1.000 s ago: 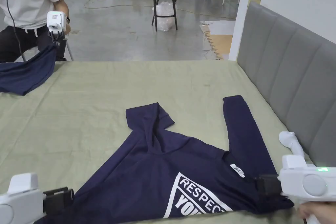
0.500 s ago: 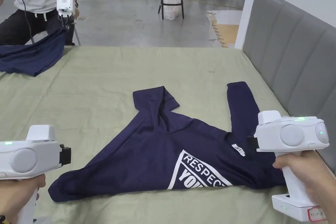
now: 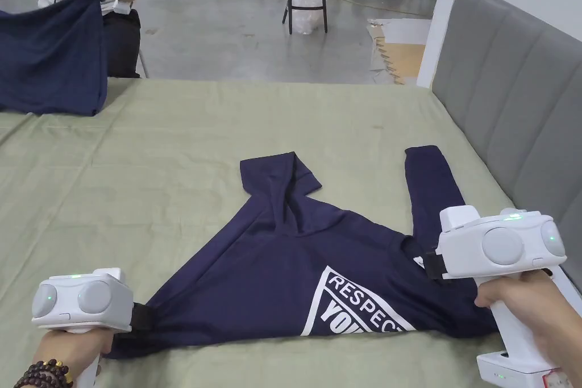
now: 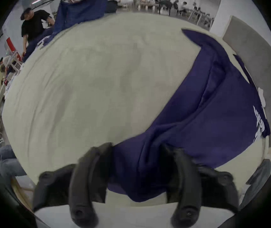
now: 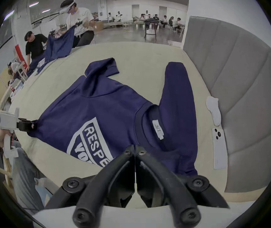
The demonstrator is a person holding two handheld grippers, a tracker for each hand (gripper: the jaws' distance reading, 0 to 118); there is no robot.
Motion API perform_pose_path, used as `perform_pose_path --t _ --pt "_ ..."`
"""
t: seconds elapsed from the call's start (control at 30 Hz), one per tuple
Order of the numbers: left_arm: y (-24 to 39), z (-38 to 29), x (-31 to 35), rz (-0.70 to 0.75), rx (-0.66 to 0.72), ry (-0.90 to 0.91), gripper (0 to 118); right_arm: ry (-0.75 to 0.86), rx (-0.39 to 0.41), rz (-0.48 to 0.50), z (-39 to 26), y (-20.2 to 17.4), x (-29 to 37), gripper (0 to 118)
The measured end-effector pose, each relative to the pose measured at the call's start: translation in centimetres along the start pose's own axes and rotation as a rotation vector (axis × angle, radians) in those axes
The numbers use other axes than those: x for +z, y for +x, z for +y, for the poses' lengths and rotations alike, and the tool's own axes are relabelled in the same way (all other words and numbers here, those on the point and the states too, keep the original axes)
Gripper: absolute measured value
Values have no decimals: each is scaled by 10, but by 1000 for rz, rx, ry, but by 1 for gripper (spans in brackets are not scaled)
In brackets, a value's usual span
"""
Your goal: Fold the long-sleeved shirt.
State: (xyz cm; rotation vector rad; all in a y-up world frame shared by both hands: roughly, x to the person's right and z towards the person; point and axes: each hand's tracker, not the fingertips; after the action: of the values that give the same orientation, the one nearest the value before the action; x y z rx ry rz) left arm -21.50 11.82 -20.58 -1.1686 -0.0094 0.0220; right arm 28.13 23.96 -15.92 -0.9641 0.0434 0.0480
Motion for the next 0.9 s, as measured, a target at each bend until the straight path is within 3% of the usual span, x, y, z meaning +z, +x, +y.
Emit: perform_pose_path --t 0.03,0.1,0.23,0.33,0.37,0.47,0.5,0.6,0.73,0.77,0.8,0.83,0.87,0.9 --pt "4 1 9 -23 -4 54 15 1 10 -6 7 0 -3 0" --pt "11 3 17 -98 42 65 14 9 31 -13 30 -1 -9 0" --pt "12 14 38 -44 -5 82 14 13 89 12 94 -8 -39 0" --pt "6 17 44 -90 46 74 14 -40 143 116 139 -18 -87 1" --pt "6 14 46 -91 42 76 14 -73 152 130 150 -21 -103 15" --pt "1 12 44 -100 42 77 14 -160 199 135 178 -33 -166 104" --pt "-1 10 46 -111 50 78 14 -187 218 129 186 -36 -185 105" --pt "-5 11 44 -130 89 76 15 -243 250 75 195 -46 -227 81" --pt "-4 14 41 -136 89 80 15 -352 340 83 180 -55 -262 71" --pt "-4 15 40 -133 80 84 15 -304 302 101 180 -54 -256 62" --pt "-4 17 37 -119 73 86 15 -325 234 126 185 -50 -247 40" --pt "-5 19 35 -110 65 82 15 -324 198 186 186 -47 -237 4" --pt "-5 21 34 -113 64 81 15 -317 214 226 186 -43 -229 4" --pt "-5 24 35 -112 67 82 15 -285 243 164 188 -41 -211 4"
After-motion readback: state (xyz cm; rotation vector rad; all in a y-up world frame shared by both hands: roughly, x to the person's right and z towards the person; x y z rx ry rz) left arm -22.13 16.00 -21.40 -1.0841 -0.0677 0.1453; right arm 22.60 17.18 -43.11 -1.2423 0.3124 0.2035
